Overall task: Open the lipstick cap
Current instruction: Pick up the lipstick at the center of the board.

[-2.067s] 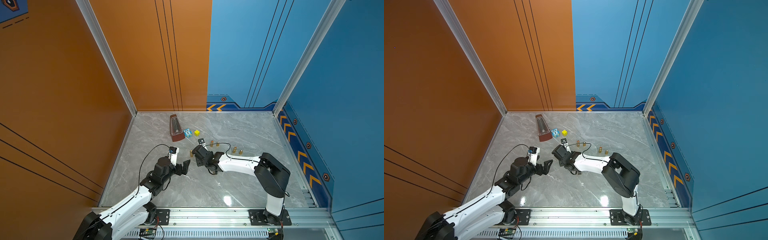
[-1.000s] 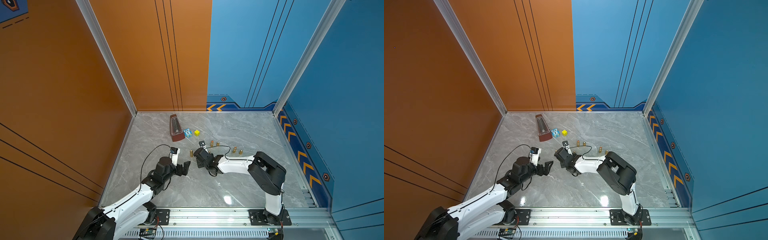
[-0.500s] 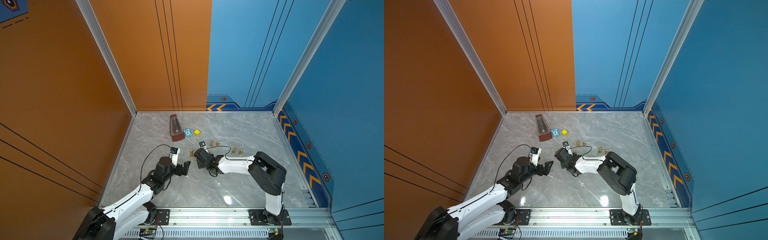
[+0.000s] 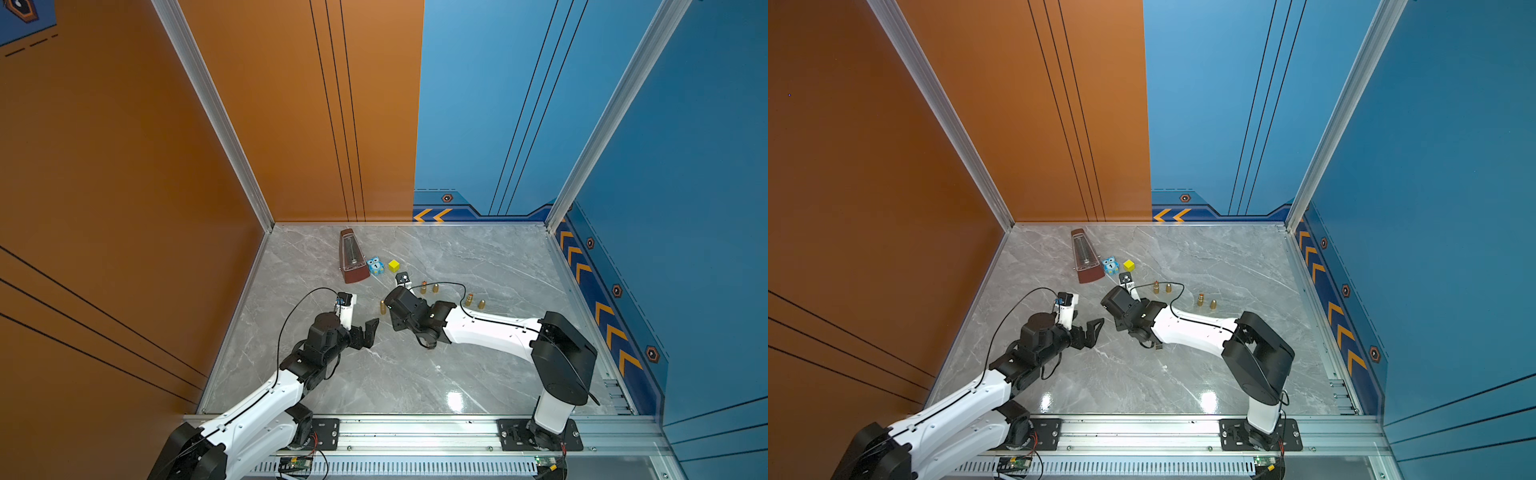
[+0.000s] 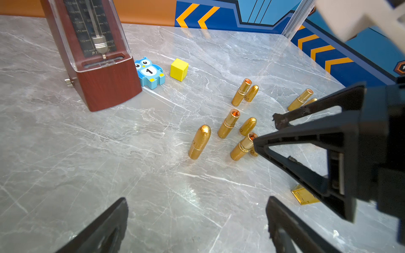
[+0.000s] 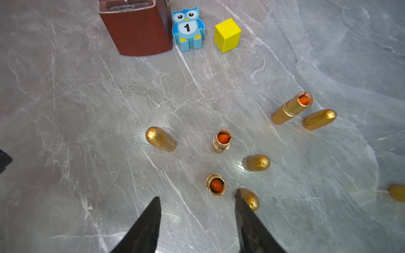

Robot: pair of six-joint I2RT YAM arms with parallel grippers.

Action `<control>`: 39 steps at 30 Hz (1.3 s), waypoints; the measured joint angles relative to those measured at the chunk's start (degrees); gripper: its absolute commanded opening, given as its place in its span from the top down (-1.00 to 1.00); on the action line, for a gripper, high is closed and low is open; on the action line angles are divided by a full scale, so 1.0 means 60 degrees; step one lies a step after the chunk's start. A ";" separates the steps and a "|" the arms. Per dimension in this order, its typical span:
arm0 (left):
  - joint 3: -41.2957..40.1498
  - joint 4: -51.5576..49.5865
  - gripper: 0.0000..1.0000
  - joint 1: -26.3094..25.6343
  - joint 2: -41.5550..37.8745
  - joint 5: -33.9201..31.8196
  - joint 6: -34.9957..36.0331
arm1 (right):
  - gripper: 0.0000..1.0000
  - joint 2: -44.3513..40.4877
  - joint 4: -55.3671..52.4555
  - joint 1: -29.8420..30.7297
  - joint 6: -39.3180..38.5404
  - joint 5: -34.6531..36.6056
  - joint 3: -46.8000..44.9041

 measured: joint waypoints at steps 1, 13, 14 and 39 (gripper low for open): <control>0.0000 -0.0051 -0.97 0.0044 -0.0080 -0.0051 -0.0033 | -0.16 0.0015 -0.0197 0.0000 0.0047 -0.0047 0.0255; 0.0000 -0.0801 -0.97 0.0557 -0.0663 -0.0437 -0.0463 | -0.24 0.2164 -0.1541 -0.0138 0.0306 -0.1016 0.2962; 0.0000 -0.0820 -0.97 0.0586 -0.0692 -0.0441 -0.0492 | -0.24 0.2324 -0.1632 -0.0171 0.0321 -0.1053 0.3064; -0.0007 -0.0998 -0.97 0.0918 -0.0506 -0.0495 -0.0674 | 0.37 0.4572 -0.2269 -0.0641 0.0386 -0.1555 0.4936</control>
